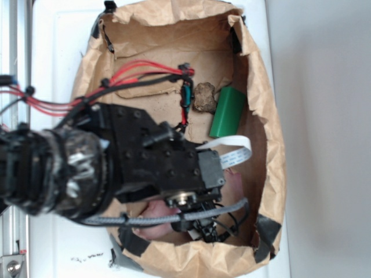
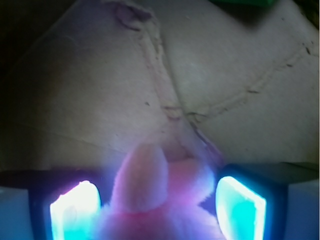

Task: Grab the pink bunny.

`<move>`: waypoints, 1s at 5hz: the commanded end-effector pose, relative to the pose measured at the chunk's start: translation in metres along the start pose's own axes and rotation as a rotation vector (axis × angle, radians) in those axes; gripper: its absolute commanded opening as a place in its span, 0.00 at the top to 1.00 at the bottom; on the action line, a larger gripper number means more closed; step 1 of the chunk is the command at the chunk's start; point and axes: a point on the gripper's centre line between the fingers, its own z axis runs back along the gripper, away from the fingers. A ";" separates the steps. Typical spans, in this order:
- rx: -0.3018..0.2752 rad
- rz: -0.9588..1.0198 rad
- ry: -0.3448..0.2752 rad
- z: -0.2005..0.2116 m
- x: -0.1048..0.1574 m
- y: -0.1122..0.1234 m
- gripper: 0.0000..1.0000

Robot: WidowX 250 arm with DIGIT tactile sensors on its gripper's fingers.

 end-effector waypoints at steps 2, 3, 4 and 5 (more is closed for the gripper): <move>-0.035 -0.056 -0.028 0.023 -0.015 0.002 1.00; -0.036 -0.042 -0.054 0.020 -0.017 0.003 1.00; -0.025 -0.029 -0.069 0.016 -0.016 0.004 1.00; -0.024 -0.050 -0.084 0.013 -0.014 0.005 1.00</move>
